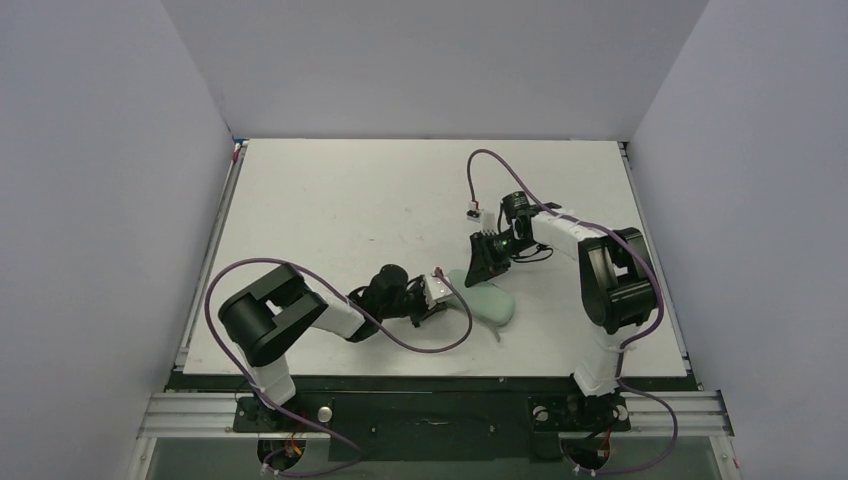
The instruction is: Open the umbrella
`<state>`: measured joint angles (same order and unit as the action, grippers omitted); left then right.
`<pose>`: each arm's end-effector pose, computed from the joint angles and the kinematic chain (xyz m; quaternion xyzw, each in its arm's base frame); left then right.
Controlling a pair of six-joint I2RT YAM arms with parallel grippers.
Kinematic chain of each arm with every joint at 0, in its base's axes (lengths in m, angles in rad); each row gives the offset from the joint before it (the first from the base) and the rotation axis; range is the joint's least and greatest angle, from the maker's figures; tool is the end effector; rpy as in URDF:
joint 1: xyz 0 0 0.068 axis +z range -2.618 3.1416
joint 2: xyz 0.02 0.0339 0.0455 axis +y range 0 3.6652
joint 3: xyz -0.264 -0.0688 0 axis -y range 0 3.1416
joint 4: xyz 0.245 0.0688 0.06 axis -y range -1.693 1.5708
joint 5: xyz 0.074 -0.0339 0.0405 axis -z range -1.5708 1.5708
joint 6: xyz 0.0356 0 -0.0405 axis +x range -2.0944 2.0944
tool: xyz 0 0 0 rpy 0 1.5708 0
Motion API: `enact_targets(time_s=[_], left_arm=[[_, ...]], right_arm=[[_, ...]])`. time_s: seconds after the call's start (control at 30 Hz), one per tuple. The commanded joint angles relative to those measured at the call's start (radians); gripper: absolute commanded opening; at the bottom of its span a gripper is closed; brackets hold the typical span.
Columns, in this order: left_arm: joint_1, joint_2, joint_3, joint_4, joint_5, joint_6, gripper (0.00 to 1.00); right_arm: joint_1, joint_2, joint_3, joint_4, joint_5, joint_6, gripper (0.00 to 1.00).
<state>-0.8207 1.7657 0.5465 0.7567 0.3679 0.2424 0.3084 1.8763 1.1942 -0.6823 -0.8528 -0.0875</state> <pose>0.2005 -0.2339 0.1153 0.5067 0.6719 -0.2966 0.4515 0.3228 0.1310 0.1620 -0.2199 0.8796 0.4192 0.0479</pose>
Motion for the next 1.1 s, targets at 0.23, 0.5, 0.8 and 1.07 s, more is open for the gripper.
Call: enact_targets(time_s=[0.23,0.5,0.8,1.07], left_arm=[[-0.141,0.031,0.061,0.009,-0.003,-0.104,0.00],[-0.178,0.035,0.079,-0.006,-0.003,-0.091,0.00],[-0.062,-0.131,0.059,-0.197,0.046,-0.095,0.58],[0.086,-0.326,0.063,-0.379,0.076,-0.101,0.71]], right_arm=[[0.013,-0.011,-0.061,0.370,0.195,0.270,0.00],[0.019,0.001,-0.048,0.393,0.233,0.309,0.00],[0.013,0.032,0.131,0.047,0.109,0.055,0.63],[-0.018,-0.018,0.208,-0.088,0.065,-0.007,0.76]])
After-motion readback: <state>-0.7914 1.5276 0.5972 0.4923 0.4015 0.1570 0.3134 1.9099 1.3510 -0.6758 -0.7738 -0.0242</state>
